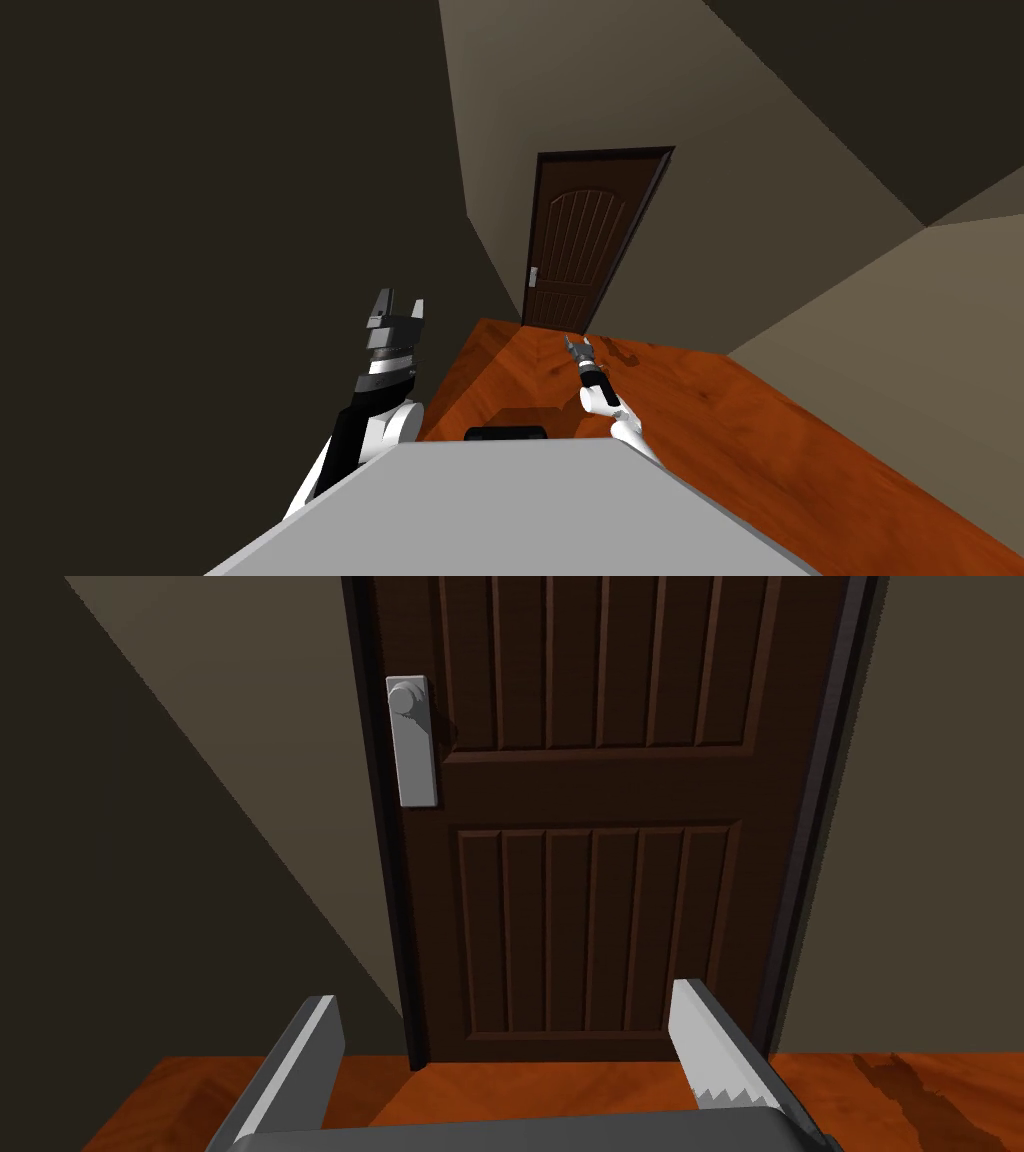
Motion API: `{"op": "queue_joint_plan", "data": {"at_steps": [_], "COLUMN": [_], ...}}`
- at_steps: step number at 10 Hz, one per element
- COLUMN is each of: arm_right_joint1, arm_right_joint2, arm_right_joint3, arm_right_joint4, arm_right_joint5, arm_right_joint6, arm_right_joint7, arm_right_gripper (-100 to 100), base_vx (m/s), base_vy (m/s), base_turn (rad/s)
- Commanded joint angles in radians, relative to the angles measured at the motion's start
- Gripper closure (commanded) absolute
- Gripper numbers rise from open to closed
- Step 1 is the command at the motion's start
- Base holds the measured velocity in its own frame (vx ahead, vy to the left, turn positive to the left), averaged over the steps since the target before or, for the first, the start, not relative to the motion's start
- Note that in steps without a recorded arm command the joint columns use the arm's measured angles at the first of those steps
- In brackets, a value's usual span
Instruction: Pull the door open
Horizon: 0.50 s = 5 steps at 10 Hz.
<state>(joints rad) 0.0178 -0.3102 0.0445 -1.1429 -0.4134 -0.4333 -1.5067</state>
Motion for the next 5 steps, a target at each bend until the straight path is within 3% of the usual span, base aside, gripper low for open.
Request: {"op": "queue_joint_plan", "data": {"at_steps": [1,5], "arm_right_joint1": [-0.024,-0.087], "arm_right_joint2": [-0.005,-0.016], "arm_right_joint3": [0.003,0.011], "arm_right_joint4": [0.030,0.107], "arm_right_joint5": [0.002,0.009], "arm_right_joint6": [-0.006,-0.019], "arm_right_joint7": [-0.010,-0.031], "arm_right_gripper": [-100,-100], "base_vx": [-0.028,0.015], "base_vy": [0.010,0.012], "base_turn": [-0.016,-0.017]}}
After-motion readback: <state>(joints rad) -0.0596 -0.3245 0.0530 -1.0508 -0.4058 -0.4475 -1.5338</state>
